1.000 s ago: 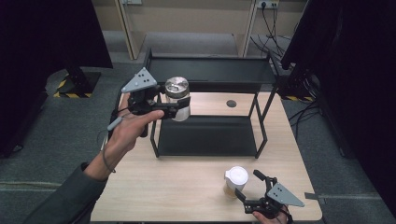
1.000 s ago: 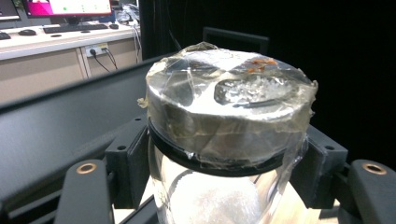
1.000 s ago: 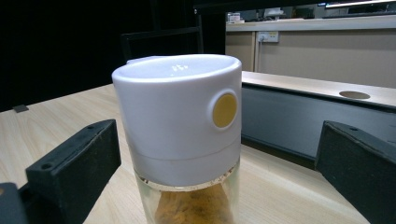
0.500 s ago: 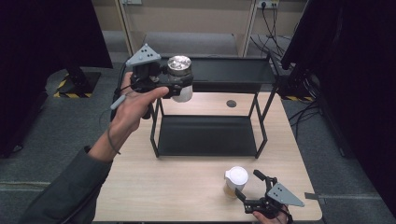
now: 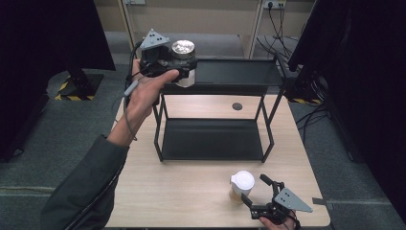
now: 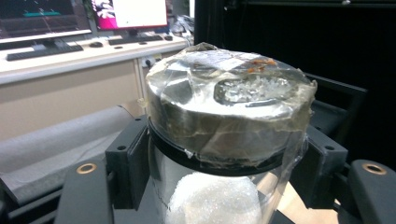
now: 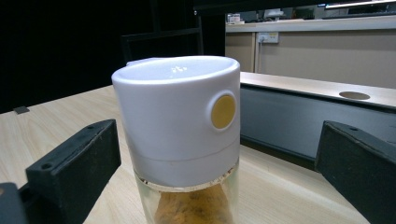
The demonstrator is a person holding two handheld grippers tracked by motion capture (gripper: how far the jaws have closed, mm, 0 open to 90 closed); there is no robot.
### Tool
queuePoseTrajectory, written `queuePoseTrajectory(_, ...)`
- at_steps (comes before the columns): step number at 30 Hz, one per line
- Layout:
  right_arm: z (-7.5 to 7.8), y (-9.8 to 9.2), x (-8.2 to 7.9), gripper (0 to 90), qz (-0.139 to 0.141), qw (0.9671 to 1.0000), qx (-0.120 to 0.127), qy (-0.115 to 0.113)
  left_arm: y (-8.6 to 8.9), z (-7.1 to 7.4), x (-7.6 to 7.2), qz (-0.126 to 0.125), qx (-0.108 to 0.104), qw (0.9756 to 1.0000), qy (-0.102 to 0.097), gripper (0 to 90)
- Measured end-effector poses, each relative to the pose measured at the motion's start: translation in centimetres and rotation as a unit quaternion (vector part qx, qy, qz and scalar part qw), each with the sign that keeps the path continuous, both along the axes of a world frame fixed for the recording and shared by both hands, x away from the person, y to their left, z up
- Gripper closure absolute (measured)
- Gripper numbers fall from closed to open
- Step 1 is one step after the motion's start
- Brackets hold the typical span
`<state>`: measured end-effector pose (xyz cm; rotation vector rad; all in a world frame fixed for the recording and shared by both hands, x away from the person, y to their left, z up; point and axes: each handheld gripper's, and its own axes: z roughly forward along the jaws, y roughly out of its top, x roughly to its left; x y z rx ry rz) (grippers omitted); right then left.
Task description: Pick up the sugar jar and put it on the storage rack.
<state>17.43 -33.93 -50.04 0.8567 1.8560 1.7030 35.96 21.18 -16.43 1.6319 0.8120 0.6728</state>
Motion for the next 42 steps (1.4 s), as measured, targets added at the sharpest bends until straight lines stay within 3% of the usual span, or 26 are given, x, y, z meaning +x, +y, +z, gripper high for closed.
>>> queuePoseTrajectory(5, 0.0, 0.0, 0.0, 0.4, 0.001, 1.0000, 0.001, 0.001, -0.5, -0.2, 0.9, 0.024, 0.000, 0.9997, 0.002, 31.1)
queuePoseTrajectory(14, 0.0, -0.1, 0.0, 0.4, 0.003, 1.0000, 0.001, -0.001, -1.6, -1.0, 2.1, 0.045, 0.007, 0.9989, -0.006, 31.2)
queuePoseTrajectory(25, 0.0, 0.0, 0.1, 0.4, 0.005, 1.0000, 0.000, -0.001, -2.4, -2.1, 3.2, 0.069, -0.007, 0.9976, -0.006, 31.2)
queuePoseTrajectory(35, 0.0, 0.0, 0.1, 0.4, 0.007, 1.0000, -0.001, -0.001, -2.5, -2.8, 3.5, 0.075, -0.002, 0.9971, -0.009, 31.1)
queuePoseTrajectory(42, 0.0, 0.0, 0.1, 0.4, 0.008, 1.0000, -0.001, 0.001, -2.4, -3.0, 3.4, 0.080, -0.013, 0.9967, -0.005, 30.7)
